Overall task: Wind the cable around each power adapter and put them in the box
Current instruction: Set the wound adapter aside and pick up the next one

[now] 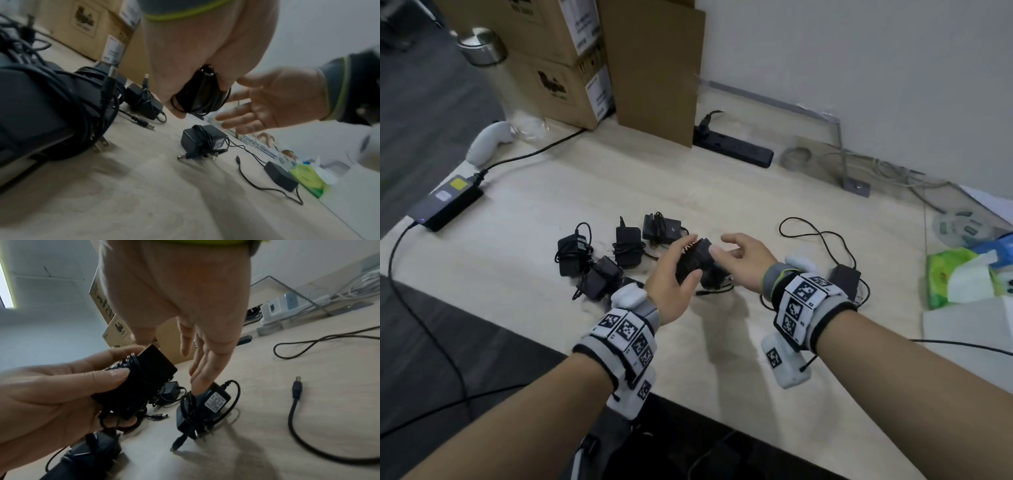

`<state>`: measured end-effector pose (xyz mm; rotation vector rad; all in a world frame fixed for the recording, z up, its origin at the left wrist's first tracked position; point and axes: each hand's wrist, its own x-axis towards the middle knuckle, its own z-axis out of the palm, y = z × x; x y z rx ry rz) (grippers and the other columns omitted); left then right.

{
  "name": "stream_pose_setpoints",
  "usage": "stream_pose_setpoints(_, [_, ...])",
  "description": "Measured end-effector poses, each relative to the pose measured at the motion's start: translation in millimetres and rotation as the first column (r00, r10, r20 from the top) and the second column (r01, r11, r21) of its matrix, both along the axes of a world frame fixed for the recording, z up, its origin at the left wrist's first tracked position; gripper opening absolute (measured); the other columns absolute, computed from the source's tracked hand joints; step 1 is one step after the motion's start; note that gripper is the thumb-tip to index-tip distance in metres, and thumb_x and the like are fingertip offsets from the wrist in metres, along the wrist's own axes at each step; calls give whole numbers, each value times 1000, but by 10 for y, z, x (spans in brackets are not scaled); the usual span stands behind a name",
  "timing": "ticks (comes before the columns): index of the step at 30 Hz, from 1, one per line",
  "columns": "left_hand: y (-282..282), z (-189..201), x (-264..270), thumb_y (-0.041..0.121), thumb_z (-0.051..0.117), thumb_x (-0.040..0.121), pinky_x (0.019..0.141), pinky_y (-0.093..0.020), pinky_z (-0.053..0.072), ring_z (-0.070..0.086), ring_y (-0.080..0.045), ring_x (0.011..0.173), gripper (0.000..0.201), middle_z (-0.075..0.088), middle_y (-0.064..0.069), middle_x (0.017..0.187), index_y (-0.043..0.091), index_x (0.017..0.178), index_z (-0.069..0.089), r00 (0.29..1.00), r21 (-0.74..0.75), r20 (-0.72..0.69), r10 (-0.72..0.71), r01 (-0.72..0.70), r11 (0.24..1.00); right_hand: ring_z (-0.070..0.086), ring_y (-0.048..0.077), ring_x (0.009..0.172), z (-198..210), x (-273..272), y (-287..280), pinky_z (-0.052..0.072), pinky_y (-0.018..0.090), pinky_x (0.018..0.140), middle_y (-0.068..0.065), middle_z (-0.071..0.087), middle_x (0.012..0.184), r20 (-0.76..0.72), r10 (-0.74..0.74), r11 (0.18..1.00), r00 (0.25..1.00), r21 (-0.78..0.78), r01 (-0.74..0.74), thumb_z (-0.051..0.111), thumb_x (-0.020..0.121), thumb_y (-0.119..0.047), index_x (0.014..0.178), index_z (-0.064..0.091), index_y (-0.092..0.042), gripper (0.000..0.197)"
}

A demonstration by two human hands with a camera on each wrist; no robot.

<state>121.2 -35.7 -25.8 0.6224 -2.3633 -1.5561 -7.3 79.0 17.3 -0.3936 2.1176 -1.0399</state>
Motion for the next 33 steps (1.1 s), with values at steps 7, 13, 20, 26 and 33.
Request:
stream_pose_setpoints(7, [45,31,38,27,74,75,106,-33,41,53,-12,122,114,56,-5,128,50,146,-12,999,72,20,41,-43,996,70,25,87,8,99,-26,59,41,77,10,70,103,173,4,992,985,-128,18,74,81,-21,115,56,-19,39])
stream_pose_setpoints(13, [-70,116,125,6,77,78,77,-11,48,67,1,84,114,68,-3,98,35,152,-6,995,263,89,-45,20,965,67,20,80,7,97,-4,56,27,62,6,65,95,258,60,983,964,-180,-13,71,81,-2,121,52,-14,46])
stream_pose_setpoints(20, [-205,55,130,22,89,63,98,-31,49,67,-9,99,118,71,-2,101,50,147,11,989,218,137,54,-83,972,65,22,99,-19,91,-73,56,41,86,8,61,117,218,134,982,967,-161,-100,78,76,-16,132,48,-24,64])
stream_pose_setpoints(26, [-249,48,97,31,88,59,102,-38,45,62,-5,107,119,70,17,106,50,147,10,990,144,114,85,-101,984,58,12,107,48,135,-187,50,31,91,-5,57,122,-122,112,978,986,-163,-132,76,76,-35,114,60,-39,42])
stream_pose_setpoints(33, [-211,182,65,26,89,61,79,-8,41,62,-1,91,117,65,22,94,47,148,14,988,-11,111,109,-109,994,65,8,91,56,78,-269,52,31,91,-10,69,97,-176,-3,994,984,-108,-16,69,83,-28,100,69,-30,17])
